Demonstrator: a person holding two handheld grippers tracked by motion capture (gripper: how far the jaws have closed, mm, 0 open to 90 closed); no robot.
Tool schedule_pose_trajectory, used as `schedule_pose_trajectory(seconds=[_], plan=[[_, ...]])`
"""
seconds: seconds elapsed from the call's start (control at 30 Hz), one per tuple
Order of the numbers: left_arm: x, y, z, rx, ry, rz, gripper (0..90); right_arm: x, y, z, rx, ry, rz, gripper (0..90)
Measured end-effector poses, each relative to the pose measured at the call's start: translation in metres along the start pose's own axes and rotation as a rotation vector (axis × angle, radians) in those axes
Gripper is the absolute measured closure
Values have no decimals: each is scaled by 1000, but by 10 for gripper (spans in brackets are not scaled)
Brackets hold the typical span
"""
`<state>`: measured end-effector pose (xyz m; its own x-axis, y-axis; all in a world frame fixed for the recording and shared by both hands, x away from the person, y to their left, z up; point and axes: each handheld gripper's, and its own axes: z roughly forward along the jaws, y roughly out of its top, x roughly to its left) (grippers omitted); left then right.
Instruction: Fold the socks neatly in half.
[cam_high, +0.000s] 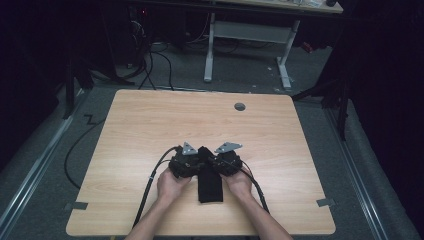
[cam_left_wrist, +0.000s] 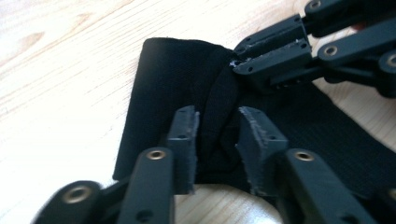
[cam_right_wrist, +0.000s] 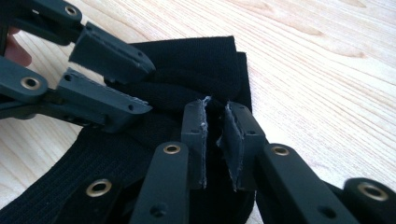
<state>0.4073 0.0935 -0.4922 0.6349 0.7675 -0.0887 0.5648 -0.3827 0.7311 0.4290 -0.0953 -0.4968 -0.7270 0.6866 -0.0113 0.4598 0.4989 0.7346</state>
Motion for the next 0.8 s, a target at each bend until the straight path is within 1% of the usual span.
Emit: schedule_pose_trajectory(seconds=[0.13,0.2,0.3,0.33,0.43,0.5,0.57,0.6,0.63,0.7,0.77,0.8], plan=[[4,1,-9,-35,-10,-38,525,-2,-1,-9,-20,11,5,767],[8,3,-15,-55,-11,-65,489,-2,-1,-16,-27,15,9,755],[16,4,-21,-62,-8,-108,452,-3,-5,-26,-25,20,6,743],[20,5,-23,-59,-4,-126,446,-3,-7,-28,-21,20,6,739],[27,7,-28,-53,26,-140,443,-3,-16,-33,-4,21,10,727],[32,8,-30,-57,43,-161,441,-4,-21,-34,-3,16,9,729],[36,10,-29,-57,55,-176,438,-6,-25,-36,-10,8,10,732],[38,12,-27,-55,54,-188,437,-5,-27,-37,-11,9,19,731],[39,15,-24,-37,52,-192,429,-5,-28,-38,-6,12,17,731],[38,18,-17,-22,52,-181,422,-3,-30,-40,7,3,5,729],[38,18,-10,-10,49,-185,421,-3,-32,-41,12,3,16,725],[39,16,-6,8,50,-193,420,-4,-33,-41,12,3,22,724]])
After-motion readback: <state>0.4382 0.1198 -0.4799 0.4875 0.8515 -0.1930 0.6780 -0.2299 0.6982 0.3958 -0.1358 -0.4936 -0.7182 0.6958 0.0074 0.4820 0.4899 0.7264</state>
